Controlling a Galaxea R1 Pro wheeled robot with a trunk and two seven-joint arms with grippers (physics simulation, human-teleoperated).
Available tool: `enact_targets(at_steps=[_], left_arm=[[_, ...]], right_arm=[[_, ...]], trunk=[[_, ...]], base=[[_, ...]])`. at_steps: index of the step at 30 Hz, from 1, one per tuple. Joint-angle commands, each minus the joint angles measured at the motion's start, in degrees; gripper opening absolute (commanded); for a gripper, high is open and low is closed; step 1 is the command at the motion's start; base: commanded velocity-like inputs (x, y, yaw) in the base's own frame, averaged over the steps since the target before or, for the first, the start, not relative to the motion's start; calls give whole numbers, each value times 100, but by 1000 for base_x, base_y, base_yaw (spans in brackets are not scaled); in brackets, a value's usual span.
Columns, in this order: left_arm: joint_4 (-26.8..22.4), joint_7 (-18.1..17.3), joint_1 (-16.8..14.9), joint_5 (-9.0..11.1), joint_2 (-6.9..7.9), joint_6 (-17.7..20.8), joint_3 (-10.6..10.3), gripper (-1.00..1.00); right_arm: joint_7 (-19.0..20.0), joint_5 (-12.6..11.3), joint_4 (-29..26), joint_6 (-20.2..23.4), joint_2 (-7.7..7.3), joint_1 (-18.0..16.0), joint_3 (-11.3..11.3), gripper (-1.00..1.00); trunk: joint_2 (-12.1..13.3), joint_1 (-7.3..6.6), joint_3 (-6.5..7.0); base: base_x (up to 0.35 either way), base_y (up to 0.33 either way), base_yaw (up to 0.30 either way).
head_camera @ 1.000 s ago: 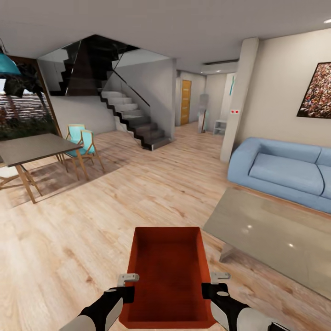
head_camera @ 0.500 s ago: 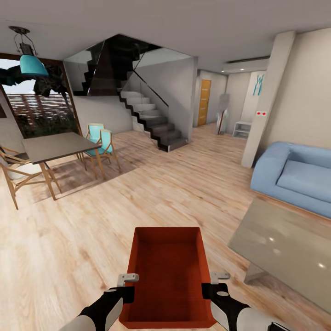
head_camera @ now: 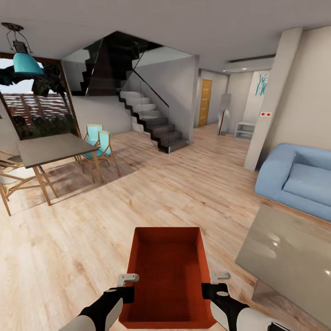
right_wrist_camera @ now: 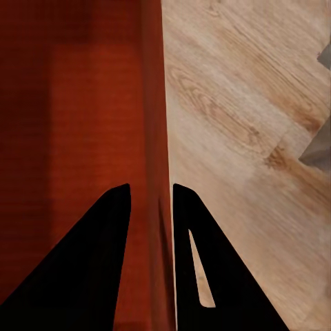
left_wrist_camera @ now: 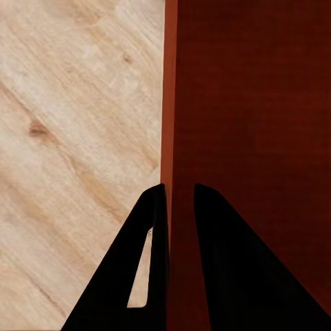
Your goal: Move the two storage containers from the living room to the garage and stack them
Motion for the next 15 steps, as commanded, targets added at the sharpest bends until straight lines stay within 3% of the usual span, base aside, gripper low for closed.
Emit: enact_targets(at_steps=[1,15], left_arm=[[11,55,3,162,3,34,-134,-100],[11,55,3,162,3,34,-133,-100]], right_arm=[[-89,-3,3,-152,-83,-6,-36,-100],[-98,0,3,-152,-81,-6,-38,-100]], trunk=[[-4,4,-7],[-4,4,-7]], base=[[321,0,0],[321,0,0]])
